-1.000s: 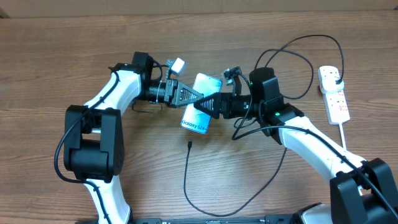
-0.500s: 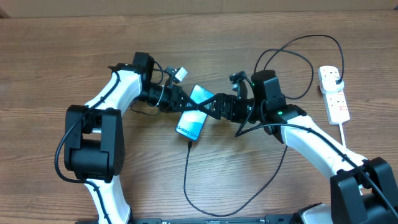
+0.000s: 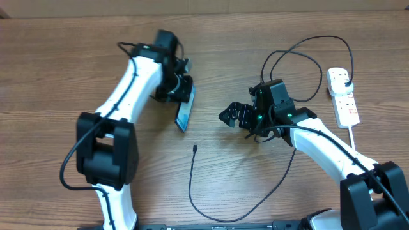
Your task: Plug charger to phone and switch on socket
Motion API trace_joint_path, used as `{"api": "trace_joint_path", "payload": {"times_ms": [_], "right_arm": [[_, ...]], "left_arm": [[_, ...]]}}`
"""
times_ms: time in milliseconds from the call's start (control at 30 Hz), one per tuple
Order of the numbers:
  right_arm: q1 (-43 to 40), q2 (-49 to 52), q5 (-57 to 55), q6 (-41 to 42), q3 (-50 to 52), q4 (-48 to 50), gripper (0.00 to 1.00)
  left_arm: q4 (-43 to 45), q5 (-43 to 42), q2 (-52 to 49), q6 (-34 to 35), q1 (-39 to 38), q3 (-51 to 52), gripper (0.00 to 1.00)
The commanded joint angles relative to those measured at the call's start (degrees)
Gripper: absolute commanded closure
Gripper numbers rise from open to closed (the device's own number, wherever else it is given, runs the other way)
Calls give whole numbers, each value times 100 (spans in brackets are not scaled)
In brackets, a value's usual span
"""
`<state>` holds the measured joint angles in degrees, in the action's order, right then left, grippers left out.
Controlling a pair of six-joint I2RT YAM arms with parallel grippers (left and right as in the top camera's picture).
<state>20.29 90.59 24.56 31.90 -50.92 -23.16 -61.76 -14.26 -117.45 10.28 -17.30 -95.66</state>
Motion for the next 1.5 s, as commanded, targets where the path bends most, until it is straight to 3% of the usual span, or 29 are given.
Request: {"api": "trace_joint_path", "payload": {"times_ms": [0, 567, 1067, 1467], "right_arm": [[-11, -28, -162, -26, -42, 26, 0], [-11, -28, -570, -28, -42, 31, 0], [-11, -28, -568, -28, -42, 31, 0], [-11, -28, -568, -26, -42, 33, 0]], "left_arm": [[127, 957, 46, 448, -289, 243, 96], [415, 1150, 46, 667, -496, 857, 96], [645, 1196, 46, 780, -680, 1266, 83], [833, 1191, 46, 796, -678, 1370, 94]]}}
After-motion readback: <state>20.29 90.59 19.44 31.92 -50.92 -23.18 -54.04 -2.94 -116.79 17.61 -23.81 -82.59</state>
